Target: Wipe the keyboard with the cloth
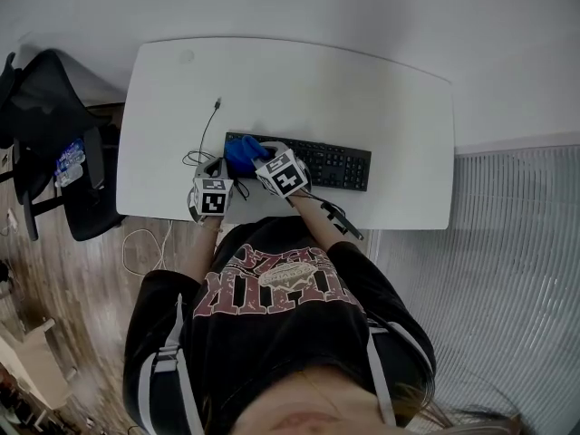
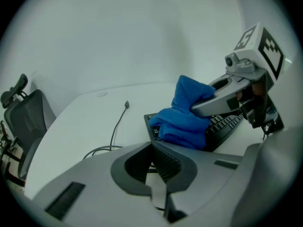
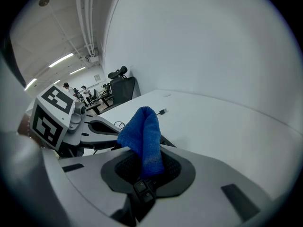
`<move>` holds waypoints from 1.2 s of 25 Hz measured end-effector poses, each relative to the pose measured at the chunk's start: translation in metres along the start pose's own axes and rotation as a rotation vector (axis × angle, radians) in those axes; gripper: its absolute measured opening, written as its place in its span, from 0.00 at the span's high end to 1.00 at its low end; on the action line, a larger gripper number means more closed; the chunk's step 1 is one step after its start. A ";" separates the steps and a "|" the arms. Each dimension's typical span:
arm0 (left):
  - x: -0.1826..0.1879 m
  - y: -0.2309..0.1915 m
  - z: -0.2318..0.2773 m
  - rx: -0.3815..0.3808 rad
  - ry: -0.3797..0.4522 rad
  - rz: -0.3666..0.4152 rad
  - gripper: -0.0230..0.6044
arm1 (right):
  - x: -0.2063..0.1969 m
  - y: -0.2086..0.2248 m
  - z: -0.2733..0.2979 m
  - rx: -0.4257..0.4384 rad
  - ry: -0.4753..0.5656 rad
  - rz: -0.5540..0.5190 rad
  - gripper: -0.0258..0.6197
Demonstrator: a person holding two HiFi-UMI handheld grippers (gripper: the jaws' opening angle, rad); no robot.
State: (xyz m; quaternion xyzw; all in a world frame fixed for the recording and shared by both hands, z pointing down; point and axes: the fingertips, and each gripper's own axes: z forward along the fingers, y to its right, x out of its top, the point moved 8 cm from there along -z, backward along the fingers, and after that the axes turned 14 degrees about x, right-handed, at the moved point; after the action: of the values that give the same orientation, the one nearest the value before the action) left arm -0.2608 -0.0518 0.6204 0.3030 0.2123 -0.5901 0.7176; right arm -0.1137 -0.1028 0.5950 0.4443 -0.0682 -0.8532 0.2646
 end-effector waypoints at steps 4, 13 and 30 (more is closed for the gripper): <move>-0.001 0.000 0.001 0.008 0.002 -0.007 0.91 | -0.006 0.005 -0.008 -0.011 -0.007 -0.005 0.86; -0.001 0.003 0.002 0.028 -0.003 -0.015 0.91 | -0.019 0.018 -0.026 -0.030 -0.018 0.006 0.86; -0.002 0.006 0.006 0.072 -0.030 -0.040 0.91 | -0.046 0.042 -0.057 -0.049 -0.033 0.033 0.86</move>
State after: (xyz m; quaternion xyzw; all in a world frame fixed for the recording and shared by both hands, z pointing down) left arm -0.2553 -0.0542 0.6274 0.3155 0.1862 -0.6159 0.6975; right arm -0.0306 -0.1080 0.6085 0.4224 -0.0589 -0.8573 0.2885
